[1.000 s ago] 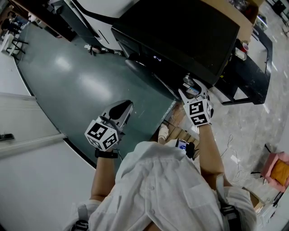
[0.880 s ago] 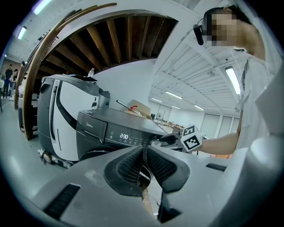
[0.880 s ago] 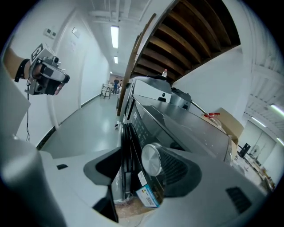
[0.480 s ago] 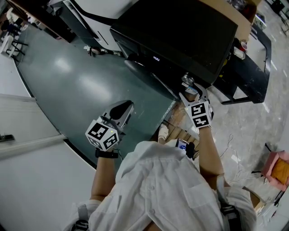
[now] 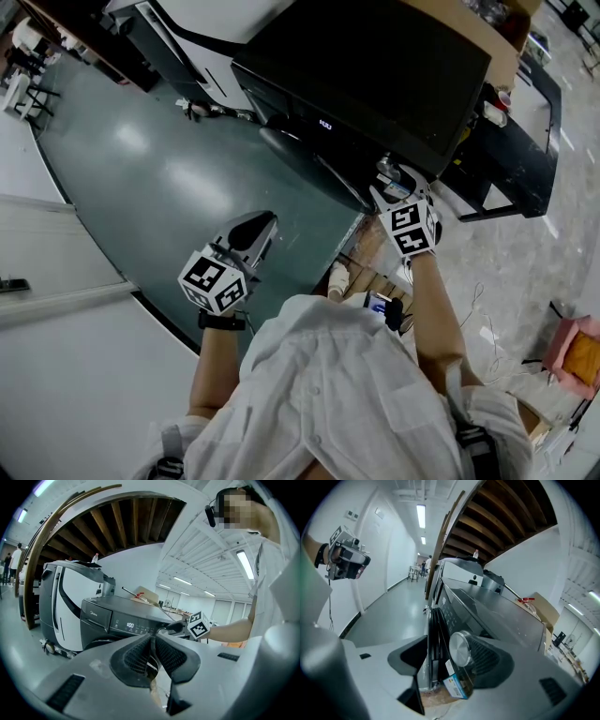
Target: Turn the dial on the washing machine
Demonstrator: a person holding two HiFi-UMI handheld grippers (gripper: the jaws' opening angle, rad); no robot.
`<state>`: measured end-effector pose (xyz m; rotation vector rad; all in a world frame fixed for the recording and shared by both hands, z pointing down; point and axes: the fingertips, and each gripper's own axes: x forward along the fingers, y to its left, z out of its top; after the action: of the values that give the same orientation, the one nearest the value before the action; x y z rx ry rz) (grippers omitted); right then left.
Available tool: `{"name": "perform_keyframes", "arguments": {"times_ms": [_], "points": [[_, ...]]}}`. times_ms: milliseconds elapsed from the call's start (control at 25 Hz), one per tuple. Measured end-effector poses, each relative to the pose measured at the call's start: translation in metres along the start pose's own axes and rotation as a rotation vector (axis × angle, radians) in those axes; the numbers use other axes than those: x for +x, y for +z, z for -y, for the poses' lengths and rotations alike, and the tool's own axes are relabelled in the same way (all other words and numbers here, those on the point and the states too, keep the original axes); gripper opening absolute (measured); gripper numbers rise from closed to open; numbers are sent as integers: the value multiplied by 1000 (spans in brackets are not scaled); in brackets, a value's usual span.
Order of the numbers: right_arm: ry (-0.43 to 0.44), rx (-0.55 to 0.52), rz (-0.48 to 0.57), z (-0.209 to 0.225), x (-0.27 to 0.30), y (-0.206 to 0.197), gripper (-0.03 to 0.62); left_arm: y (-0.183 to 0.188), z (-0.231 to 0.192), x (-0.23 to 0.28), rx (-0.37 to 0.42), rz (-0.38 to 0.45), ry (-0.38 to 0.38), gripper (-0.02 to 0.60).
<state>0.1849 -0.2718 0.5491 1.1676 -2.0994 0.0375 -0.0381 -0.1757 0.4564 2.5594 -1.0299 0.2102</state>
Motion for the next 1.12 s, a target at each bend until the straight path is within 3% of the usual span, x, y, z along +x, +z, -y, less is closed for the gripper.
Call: {"name": "perform_keyframes", "arguments": {"times_ms": [160,240,360,480,560,640,680,720,1000,1120], "points": [[44,-82,-5,-9,10,15,303,1,0,-5,-3,3,11,37],[47,-60,31,-11,2,31,271,1,-2,-9,-4,7,19,37],[99,77,129,-30,-20,49,270,2,-5,-14,-6,16,32,37],[193,161,173,-71,-42,32,245,1,-6,-20,-9,24,36,37],[228,242,207,-90,-59,15,192,1,-7,-25,-11,30,38,37],[235,374,249,-92,-77,3,92,0,-9,-32,-13,36,45,37],[222,436,267,-88,-86,-2,19,0,-10,-36,-13,39,50,37],[200,480,277,-81,-93,-6,2,-1,-12,-41,-12,42,55,37],[-23,475,334,-28,-145,-3,2,0,-16,-76,5,79,74,37],[-88,464,354,-25,-168,4,0,0,-16,-93,13,96,78,37]]}}
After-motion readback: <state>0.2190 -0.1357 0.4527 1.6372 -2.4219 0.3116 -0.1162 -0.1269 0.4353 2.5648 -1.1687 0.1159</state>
